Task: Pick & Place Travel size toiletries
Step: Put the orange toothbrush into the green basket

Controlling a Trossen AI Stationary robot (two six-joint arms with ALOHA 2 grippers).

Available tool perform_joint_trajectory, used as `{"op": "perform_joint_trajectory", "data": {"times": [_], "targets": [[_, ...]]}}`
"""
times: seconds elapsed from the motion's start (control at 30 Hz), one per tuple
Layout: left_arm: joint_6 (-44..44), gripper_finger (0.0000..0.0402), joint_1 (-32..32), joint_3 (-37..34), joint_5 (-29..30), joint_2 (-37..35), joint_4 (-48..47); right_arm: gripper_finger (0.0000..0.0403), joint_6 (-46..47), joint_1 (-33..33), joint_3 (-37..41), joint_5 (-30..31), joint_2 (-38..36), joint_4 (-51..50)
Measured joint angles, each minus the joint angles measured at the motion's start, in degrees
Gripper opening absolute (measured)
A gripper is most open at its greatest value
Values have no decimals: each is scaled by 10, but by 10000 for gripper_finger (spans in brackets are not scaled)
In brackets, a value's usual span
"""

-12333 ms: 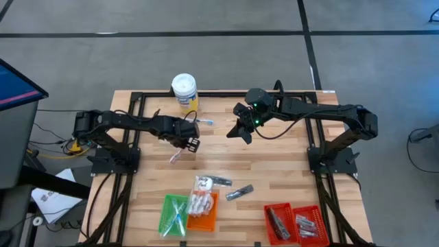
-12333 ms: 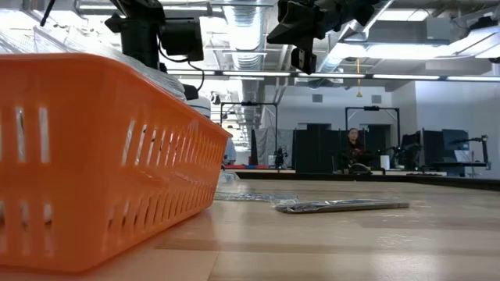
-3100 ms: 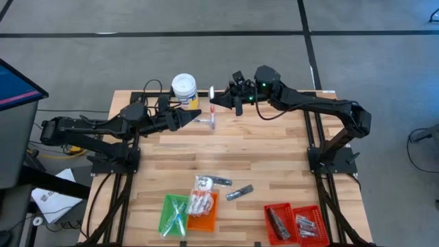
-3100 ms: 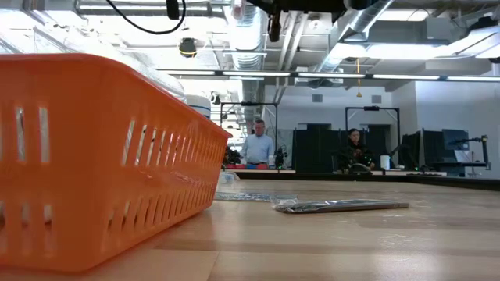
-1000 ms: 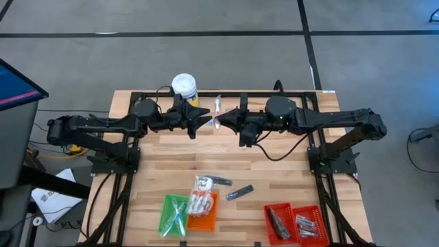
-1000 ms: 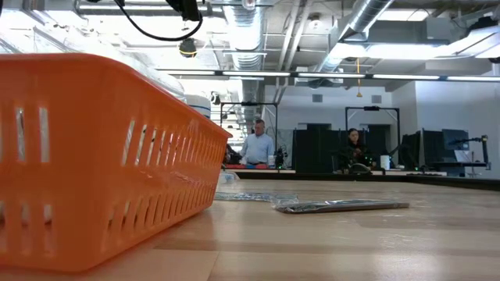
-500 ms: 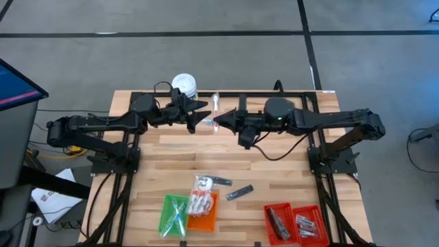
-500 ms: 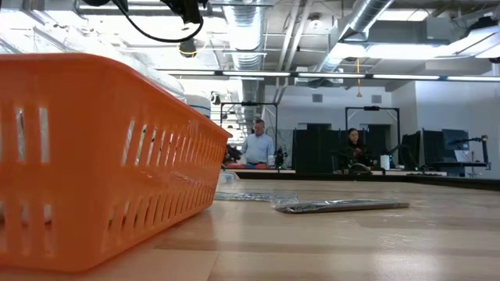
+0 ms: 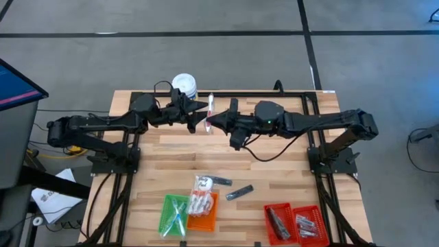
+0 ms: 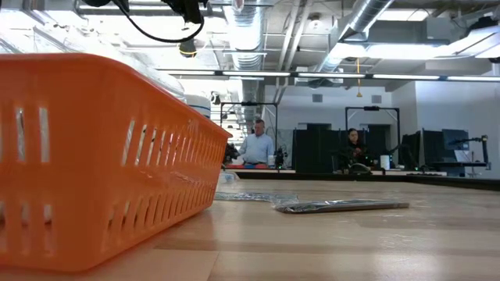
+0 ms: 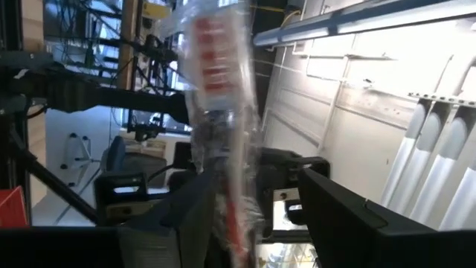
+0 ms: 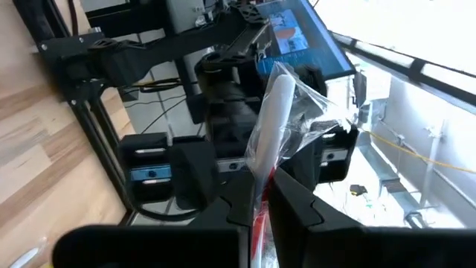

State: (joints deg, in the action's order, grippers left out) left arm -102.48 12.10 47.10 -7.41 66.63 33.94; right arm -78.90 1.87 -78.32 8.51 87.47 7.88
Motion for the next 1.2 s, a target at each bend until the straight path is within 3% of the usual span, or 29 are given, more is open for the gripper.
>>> {"op": "perform_joint_trajectory", "data": {"times": [0.43,0.8,1.2], "targets": [[-13,175,0,0,-26,19,0,21,-6,-2,0,-3,10,8],[-15,17,0,0,-26,20,6,29,7,-9,0,8,11,6],[-13,14,0,0,-29,20,12,81,145,-8,0,28,11,20]]}}
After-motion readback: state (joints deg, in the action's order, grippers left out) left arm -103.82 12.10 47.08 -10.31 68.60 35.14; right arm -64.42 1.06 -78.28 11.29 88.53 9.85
